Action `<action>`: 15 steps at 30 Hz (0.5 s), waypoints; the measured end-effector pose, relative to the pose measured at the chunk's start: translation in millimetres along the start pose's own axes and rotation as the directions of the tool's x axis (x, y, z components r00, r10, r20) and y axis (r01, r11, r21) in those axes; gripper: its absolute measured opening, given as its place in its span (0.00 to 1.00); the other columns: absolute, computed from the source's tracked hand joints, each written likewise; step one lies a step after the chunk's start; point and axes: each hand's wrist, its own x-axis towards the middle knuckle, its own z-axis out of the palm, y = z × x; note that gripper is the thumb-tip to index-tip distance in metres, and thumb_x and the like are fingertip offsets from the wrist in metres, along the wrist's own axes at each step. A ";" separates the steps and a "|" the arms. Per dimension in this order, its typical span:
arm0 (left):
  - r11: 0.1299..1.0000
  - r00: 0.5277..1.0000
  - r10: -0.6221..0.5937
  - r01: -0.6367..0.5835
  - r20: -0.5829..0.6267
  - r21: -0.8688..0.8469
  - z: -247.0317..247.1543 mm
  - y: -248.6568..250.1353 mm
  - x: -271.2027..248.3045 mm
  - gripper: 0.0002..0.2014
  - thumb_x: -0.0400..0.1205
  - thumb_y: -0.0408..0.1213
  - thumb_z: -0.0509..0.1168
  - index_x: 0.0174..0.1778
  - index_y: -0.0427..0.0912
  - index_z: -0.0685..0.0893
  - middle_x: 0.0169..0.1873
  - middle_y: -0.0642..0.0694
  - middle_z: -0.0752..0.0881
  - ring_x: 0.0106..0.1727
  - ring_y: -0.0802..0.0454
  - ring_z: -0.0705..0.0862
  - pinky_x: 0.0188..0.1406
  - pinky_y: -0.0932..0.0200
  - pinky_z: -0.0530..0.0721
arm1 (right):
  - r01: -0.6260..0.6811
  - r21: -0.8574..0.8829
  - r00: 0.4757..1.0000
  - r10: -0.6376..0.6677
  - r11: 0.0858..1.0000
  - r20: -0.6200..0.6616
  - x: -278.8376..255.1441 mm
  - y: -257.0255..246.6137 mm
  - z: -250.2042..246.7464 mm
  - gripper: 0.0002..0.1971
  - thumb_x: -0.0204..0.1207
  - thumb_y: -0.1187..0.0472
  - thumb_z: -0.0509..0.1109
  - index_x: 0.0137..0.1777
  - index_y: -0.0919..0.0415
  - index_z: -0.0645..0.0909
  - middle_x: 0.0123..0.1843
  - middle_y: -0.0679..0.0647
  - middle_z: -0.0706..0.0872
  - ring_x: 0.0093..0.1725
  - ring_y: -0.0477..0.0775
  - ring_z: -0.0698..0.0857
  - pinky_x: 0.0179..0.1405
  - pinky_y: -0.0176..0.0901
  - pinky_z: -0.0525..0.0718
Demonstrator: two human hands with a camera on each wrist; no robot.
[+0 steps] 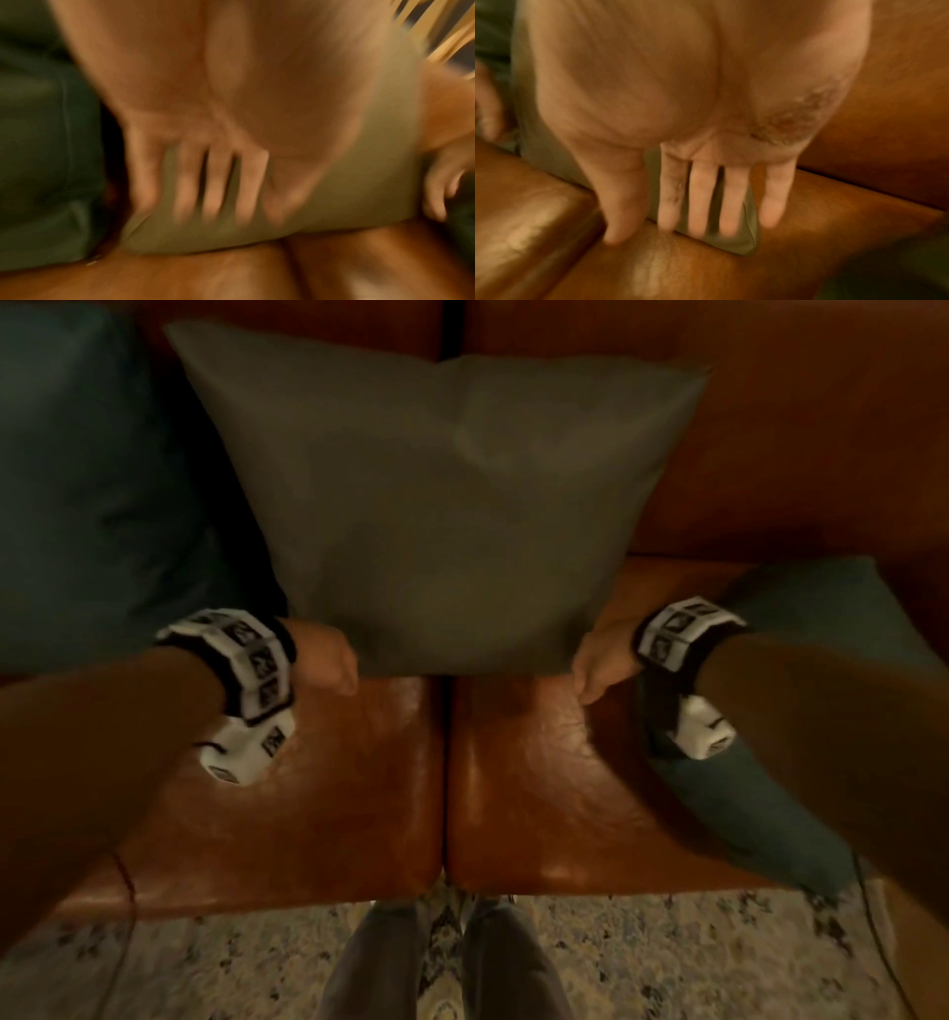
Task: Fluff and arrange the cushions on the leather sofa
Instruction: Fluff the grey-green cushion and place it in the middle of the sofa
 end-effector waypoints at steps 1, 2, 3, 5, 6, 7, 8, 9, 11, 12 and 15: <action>0.999 0.993 -0.013 0.017 -0.117 0.037 4.6 3.2 14.2 0.15 0.85 0.41 0.59 0.66 0.48 0.83 0.65 0.52 0.81 0.66 0.47 0.80 0.67 0.59 0.76 | -0.013 -0.028 0.996 0.010 1.000 -0.086 17.4 -1.8 1.5 0.16 0.83 0.55 0.65 0.68 0.58 0.83 0.65 0.54 0.86 0.66 0.58 0.83 0.65 0.44 0.78; 0.998 0.969 -0.047 0.054 -0.241 0.022 8.5 1.6 28.7 0.15 0.85 0.42 0.58 0.63 0.50 0.84 0.66 0.50 0.81 0.66 0.45 0.79 0.69 0.54 0.76 | -0.051 -0.055 0.980 0.039 0.997 -0.194 33.3 -3.5 0.4 0.17 0.82 0.55 0.63 0.67 0.56 0.84 0.67 0.53 0.85 0.67 0.59 0.82 0.67 0.46 0.80; 0.996 0.942 -0.094 0.092 -0.323 -0.021 12.4 -3.3 38.1 0.13 0.84 0.43 0.58 0.59 0.51 0.85 0.63 0.49 0.83 0.63 0.43 0.81 0.66 0.49 0.79 | -0.117 -0.060 0.954 0.095 0.991 -0.285 42.6 -2.2 -0.4 0.17 0.78 0.51 0.62 0.62 0.52 0.86 0.66 0.52 0.86 0.65 0.61 0.84 0.65 0.49 0.82; 0.987 0.947 -0.144 0.157 -0.286 0.024 36.1 -26.1 69.9 0.11 0.81 0.46 0.58 0.49 0.50 0.85 0.52 0.49 0.84 0.52 0.44 0.84 0.55 0.46 0.85 | -0.209 -0.095 0.928 0.166 0.973 -0.335 65.0 21.6 6.4 0.25 0.68 0.42 0.60 0.60 0.49 0.86 0.62 0.51 0.87 0.61 0.63 0.86 0.61 0.55 0.85; 0.984 0.957 -0.146 0.167 -0.250 0.064 54.3 -37.8 83.4 0.12 0.79 0.50 0.58 0.49 0.50 0.84 0.48 0.50 0.83 0.48 0.47 0.83 0.52 0.48 0.86 | -0.254 -0.151 0.933 0.201 0.955 -0.300 71.1 34.3 14.7 0.28 0.67 0.39 0.61 0.64 0.48 0.83 0.65 0.51 0.85 0.63 0.62 0.85 0.62 0.56 0.84; 0.981 0.964 -0.163 0.182 -0.210 0.072 72.9 -46.1 91.7 0.17 0.77 0.53 0.58 0.54 0.51 0.84 0.48 0.51 0.82 0.48 0.48 0.83 0.53 0.49 0.86 | -0.279 -0.162 0.934 0.228 0.947 -0.276 77.6 43.5 25.4 0.28 0.69 0.38 0.65 0.69 0.47 0.81 0.68 0.51 0.84 0.66 0.60 0.83 0.64 0.54 0.83; 0.978 0.969 -0.177 0.193 -0.175 0.082 87.2 -46.1 91.5 0.20 0.76 0.55 0.60 0.61 0.52 0.83 0.53 0.51 0.83 0.51 0.48 0.84 0.56 0.50 0.84 | -0.298 -0.142 0.942 0.266 0.944 -0.205 76.3 44.1 31.0 0.29 0.70 0.41 0.71 0.71 0.48 0.79 0.70 0.51 0.83 0.68 0.59 0.83 0.64 0.51 0.82; 0.984 0.978 -0.135 0.151 -0.158 0.097 90.3 -40.1 85.7 0.22 0.77 0.53 0.63 0.65 0.50 0.82 0.58 0.50 0.84 0.57 0.46 0.84 0.60 0.50 0.82 | -0.303 -0.125 0.948 0.287 0.945 -0.135 66.3 37.2 28.5 0.27 0.71 0.44 0.73 0.71 0.50 0.79 0.70 0.53 0.83 0.68 0.58 0.82 0.64 0.49 0.81; 0.997 0.986 -0.036 0.047 -0.162 0.062 87.8 -22.6 72.1 0.20 0.81 0.46 0.64 0.68 0.44 0.81 0.65 0.44 0.83 0.65 0.44 0.81 0.65 0.52 0.77 | -0.221 -0.096 0.967 0.206 0.970 -0.151 54.4 14.2 23.5 0.22 0.78 0.47 0.69 0.70 0.54 0.81 0.70 0.54 0.83 0.69 0.59 0.82 0.68 0.48 0.79; 0.999 0.990 0.014 -0.009 -0.143 0.036 78.8 -13.6 67.8 0.19 0.84 0.43 0.61 0.70 0.42 0.80 0.68 0.42 0.81 0.68 0.44 0.79 0.66 0.54 0.75 | -0.177 -0.104 0.974 0.158 0.979 -0.164 56.8 5.0 18.2 0.20 0.81 0.48 0.66 0.69 0.55 0.82 0.69 0.54 0.83 0.69 0.58 0.82 0.70 0.48 0.78; 0.998 0.963 -0.028 0.040 -0.267 0.042 65.4 -19.4 70.4 0.20 0.87 0.49 0.55 0.71 0.46 0.78 0.71 0.43 0.78 0.68 0.44 0.78 0.65 0.55 0.75 | -0.124 -0.154 0.981 0.097 0.980 -0.169 133.0 45.4 32.9 0.26 0.68 0.40 0.72 0.65 0.47 0.82 0.69 0.48 0.85 0.64 0.57 0.85 0.66 0.54 0.82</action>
